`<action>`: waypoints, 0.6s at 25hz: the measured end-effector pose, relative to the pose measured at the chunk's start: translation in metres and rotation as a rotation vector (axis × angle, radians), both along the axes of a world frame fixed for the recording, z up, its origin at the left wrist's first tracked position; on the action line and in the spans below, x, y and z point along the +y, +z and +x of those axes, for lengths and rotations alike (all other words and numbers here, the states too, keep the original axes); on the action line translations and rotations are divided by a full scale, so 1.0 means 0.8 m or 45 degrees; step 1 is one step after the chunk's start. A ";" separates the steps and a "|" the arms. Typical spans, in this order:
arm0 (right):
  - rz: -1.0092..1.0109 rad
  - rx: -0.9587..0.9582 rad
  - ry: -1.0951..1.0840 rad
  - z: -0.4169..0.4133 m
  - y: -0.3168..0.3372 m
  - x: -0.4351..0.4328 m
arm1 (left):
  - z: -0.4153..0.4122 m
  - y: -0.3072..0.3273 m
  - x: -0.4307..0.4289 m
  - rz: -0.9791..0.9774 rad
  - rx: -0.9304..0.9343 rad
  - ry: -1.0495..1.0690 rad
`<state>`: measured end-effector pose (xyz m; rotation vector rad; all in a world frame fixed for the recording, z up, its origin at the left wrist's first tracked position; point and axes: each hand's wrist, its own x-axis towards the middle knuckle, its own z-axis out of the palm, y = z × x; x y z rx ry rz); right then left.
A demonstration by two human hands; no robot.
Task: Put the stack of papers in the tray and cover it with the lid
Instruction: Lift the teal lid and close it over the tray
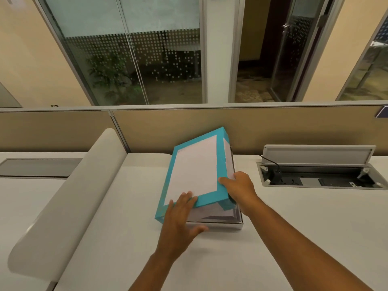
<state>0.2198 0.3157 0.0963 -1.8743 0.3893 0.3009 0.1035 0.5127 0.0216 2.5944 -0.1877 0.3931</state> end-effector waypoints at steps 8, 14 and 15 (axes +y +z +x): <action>0.152 0.126 -0.079 -0.001 -0.051 -0.027 | 0.075 0.025 0.069 -0.870 0.867 0.810; -0.034 0.118 0.008 0.003 -0.071 -0.031 | 0.086 0.018 0.063 -0.804 0.824 0.700; -0.050 0.106 0.018 0.005 -0.073 -0.031 | 0.085 0.018 0.062 -0.813 0.796 0.693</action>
